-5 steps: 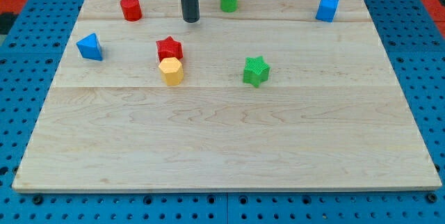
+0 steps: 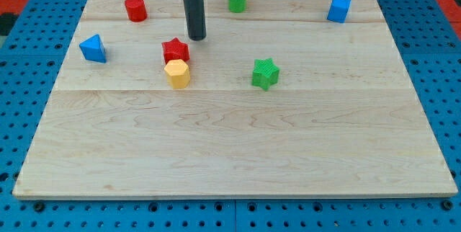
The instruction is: Move the red star to the bottom left
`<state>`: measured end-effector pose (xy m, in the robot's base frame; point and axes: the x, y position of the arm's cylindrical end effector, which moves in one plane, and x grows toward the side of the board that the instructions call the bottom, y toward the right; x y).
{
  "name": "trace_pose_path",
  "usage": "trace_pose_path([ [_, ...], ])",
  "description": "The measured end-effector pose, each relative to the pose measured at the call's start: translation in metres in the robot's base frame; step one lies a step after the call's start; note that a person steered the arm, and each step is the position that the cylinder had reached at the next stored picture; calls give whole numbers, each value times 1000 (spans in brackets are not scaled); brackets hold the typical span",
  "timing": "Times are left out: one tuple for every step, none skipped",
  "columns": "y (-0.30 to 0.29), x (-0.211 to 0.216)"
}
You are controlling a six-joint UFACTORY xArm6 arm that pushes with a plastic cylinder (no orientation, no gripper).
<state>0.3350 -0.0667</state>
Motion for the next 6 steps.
trace_pose_path([
  [-58,34],
  [-108,59],
  [-126,91],
  [-154,113],
  [-152,116],
  [-143,98],
])
